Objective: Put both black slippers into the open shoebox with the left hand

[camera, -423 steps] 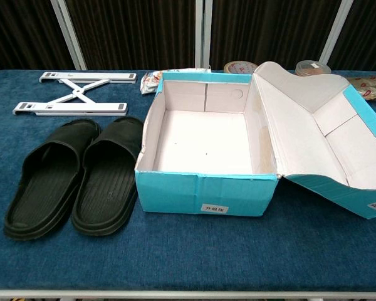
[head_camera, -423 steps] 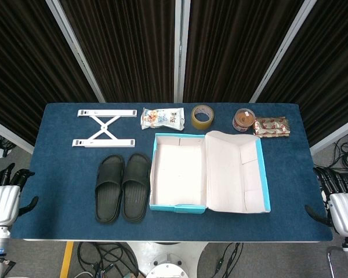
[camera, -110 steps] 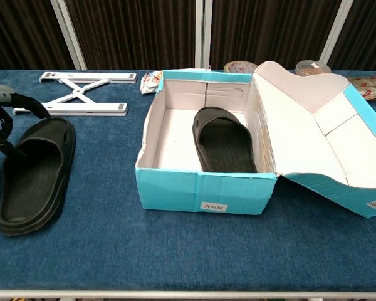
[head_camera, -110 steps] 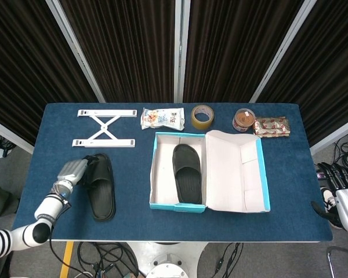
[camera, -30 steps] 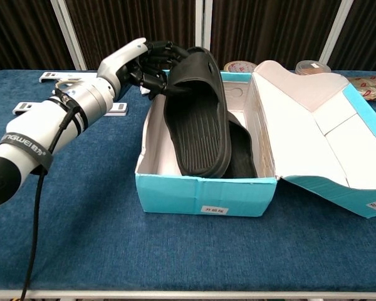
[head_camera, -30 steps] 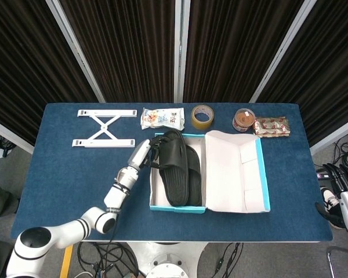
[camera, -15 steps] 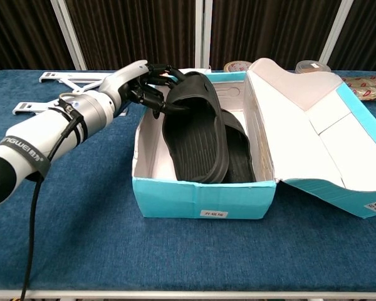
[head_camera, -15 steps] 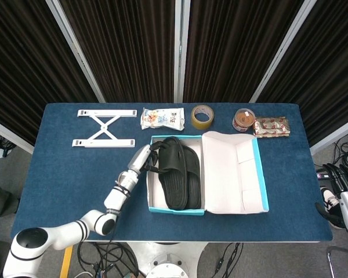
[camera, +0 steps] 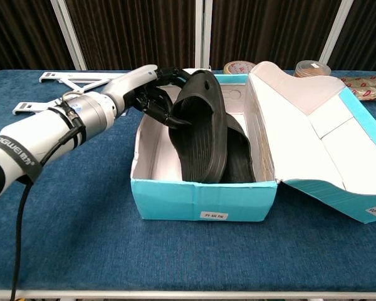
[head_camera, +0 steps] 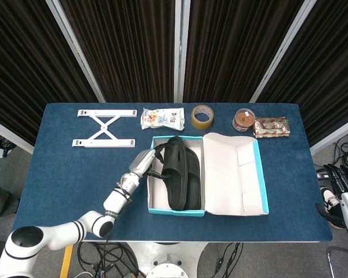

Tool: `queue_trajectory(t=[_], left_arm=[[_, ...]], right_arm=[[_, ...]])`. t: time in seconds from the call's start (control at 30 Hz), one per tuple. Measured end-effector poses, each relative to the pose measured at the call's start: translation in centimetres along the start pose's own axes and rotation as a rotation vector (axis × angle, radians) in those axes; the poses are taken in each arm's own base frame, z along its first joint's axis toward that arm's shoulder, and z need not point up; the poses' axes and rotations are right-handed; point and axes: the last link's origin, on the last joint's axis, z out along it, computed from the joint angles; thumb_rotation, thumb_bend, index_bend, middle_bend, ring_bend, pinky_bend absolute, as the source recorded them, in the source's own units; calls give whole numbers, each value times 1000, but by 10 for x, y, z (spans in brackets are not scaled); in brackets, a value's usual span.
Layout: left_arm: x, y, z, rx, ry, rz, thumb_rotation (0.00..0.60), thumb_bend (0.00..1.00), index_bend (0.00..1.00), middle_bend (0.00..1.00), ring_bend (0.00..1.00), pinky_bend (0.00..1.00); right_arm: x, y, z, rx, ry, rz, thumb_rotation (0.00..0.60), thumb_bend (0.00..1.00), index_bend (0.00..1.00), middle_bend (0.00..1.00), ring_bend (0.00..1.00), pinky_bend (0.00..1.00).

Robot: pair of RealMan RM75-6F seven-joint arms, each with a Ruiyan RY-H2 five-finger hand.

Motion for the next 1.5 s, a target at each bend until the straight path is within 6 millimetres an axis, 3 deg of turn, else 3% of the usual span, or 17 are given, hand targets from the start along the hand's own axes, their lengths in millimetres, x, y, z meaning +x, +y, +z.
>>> queue_trajectory(t=[0.17,0.4,0.5,0.67,0.8,0.97,1.2,1.5], left_arm=[[8,7,-6,-38,-25,139,478,1,119,57,0,215],[36,30,-21,-112,-55,313,485,0,140,60,0,207],[50,43,-26,-152,-55,387,435,1,159,81,0,202],[54,67,-22,-224,-91,499,221,101,216,117,0,185],[46,77,-15,-257,-158,590,177,197,234,135,0,160],[38,81,-9,-261,-221,717,147,307,268,164,0,147],[35,72,-9,-206,-245,863,130,306,289,173,0,146],[22,55,-15,-121,-297,894,128,294,289,175,0,146]], right_arm=[[0,0,-1,3,2,3,600,150,0,73,0,76],[0,2,-3,3,5,4,600,150,0,73,0,76],[0,1,-2,5,2,5,600,150,0,73,0,76],[-1,0,-1,8,2,3,600,150,0,73,0,76],[-1,1,-2,3,0,2,600,151,0,73,0,76],[0,2,-3,-6,1,1,600,150,0,73,0,77],[0,2,-3,-5,-1,3,600,151,0,73,0,76],[-1,2,-2,0,-2,6,600,151,0,73,0,76]])
